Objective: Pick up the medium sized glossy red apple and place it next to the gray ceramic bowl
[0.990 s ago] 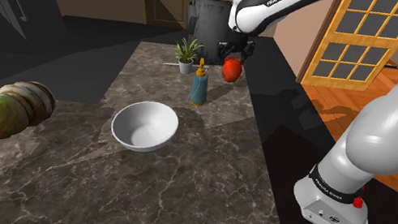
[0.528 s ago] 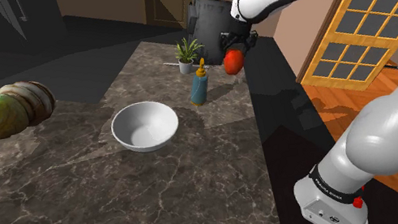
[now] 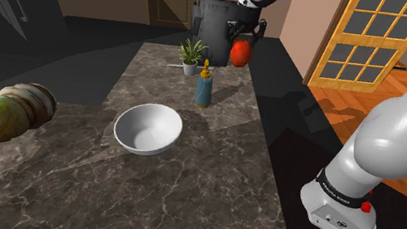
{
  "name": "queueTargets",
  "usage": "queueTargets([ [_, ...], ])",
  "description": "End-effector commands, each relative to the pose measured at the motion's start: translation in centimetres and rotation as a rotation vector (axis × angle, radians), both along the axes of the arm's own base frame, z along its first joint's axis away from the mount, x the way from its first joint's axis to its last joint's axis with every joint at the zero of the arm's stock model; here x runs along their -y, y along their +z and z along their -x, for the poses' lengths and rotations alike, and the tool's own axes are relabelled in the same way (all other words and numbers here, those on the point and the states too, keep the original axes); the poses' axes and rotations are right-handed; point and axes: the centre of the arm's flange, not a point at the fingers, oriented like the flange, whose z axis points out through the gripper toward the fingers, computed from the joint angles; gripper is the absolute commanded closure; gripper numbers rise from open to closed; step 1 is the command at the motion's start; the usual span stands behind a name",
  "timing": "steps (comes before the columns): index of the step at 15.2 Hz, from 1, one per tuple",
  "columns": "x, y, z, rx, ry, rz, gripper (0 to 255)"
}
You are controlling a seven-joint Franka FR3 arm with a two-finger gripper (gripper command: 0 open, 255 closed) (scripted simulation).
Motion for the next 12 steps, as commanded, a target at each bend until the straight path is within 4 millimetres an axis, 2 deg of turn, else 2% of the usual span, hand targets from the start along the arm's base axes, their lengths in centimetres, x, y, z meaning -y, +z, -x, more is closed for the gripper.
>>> queueTargets([
  [1,0.0,1.1,0.1,0.000,0.000,0.000,255],
  [4,0.0,2.5,0.1,0.000,0.000,0.000,255],
  [12,-10.1,2.6,3.3,0.000,0.000,0.000,255],
])
